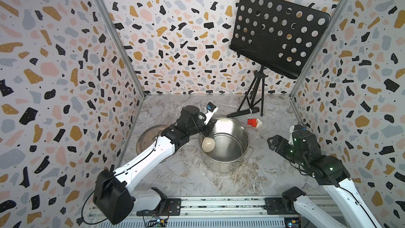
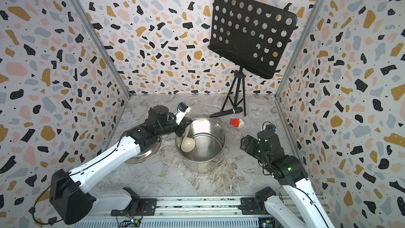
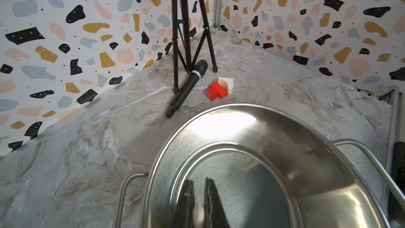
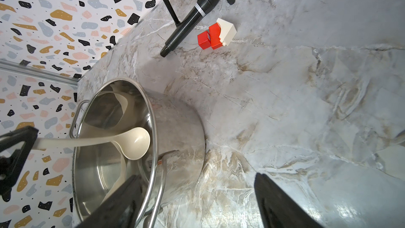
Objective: Stir the soup with a spoon
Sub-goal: Stir the soup in the pan with a stick.
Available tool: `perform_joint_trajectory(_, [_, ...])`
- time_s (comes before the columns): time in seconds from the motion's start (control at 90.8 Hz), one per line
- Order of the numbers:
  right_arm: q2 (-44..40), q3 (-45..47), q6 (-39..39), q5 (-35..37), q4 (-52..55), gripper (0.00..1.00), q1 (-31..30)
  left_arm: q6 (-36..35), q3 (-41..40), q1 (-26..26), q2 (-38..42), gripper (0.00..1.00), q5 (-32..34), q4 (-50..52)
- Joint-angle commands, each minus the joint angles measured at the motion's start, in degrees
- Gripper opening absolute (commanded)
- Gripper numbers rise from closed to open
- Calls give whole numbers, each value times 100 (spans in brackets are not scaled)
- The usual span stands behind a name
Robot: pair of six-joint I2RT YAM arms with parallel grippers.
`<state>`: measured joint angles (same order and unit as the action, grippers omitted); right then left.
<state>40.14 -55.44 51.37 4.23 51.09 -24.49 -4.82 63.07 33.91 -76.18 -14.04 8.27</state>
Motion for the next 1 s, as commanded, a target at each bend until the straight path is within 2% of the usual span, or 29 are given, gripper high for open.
perform_joint_trajectory(0.0, [-34,-221,-93,21,87,85,22,50,608,-28,-404,0,-160,-610])
perform_joint_trajectory(0.154, [-79,-189,-52,49,85,85,15,260,1334,98,-1159,0,-442,-700])
perform_joint_trajectory(0.33, [-164,-136,-14,99,92,85,15,62,1968,644,-1767,0,-471,-434])
perform_joint_trajectory(0.474, [-215,-87,25,145,92,85,16,-201,2175,1180,-1936,0,-457,-147])
perform_joint_trajectory(0.628, [-218,-39,57,170,88,85,15,-361,2103,1646,-1805,0,-448,96])
perform_joint_trajectory(0.881, [-204,123,100,149,-106,85,16,-520,1508,2378,-1228,0,-366,585])
perform_joint_trajectory(0.991, [-173,188,117,107,-217,85,16,-491,1129,2486,-870,0,-257,738])
